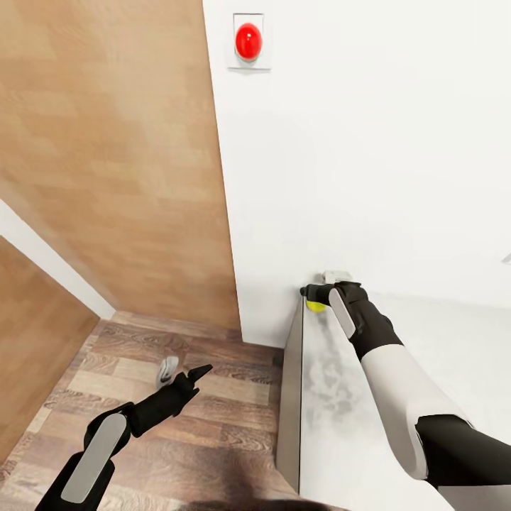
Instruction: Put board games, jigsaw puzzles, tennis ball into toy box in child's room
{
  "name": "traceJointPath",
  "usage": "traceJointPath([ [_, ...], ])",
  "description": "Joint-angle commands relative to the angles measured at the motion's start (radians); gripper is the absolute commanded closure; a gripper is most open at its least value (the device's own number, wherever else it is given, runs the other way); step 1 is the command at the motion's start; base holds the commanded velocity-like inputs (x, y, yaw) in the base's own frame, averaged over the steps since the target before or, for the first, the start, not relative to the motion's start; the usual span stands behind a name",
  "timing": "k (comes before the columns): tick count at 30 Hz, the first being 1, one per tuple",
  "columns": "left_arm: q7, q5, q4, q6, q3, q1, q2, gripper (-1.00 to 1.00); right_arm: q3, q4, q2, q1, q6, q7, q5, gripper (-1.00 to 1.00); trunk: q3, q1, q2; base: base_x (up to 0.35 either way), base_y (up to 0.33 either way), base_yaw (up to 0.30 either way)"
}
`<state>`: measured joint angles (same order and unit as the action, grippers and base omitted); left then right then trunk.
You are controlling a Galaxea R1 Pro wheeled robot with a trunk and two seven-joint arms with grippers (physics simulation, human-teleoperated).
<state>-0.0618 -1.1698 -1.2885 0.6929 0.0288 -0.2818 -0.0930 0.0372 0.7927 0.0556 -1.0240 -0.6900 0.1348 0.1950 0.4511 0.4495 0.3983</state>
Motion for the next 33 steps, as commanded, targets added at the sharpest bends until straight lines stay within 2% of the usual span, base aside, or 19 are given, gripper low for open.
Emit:
traceJointPath([
  [1, -0.003, 0.001, 0.0, 0.002, 0.001, -0.001, -0.001, -1.0, 0.003, 0.001, 0.0, -0.001, -0.003, 0.01, 0.011, -1.0, 0.003, 0.0, 0.002, 0.0, 0.0, 0.0],
  [13, -0.003, 0.001, 0.0, 0.003, 0.0, -0.001, -0.001, -1.0, 0.003, 0.0, 0.0, -0.001, -0.003, 0.01, 0.011, -1.0, 0.02, 0.0, 0.002, 0.0, 0.0, 0.0],
  [33, -0.003, 0.001, 0.0, 0.003, 0.0, -0.001, -0.001, -1.0, 0.003, 0.0, 0.0, -0.001, -0.003, 0.009, 0.011, -1.0, 0.025, 0.0, 0.002, 0.0, 0.0, 0.0],
])
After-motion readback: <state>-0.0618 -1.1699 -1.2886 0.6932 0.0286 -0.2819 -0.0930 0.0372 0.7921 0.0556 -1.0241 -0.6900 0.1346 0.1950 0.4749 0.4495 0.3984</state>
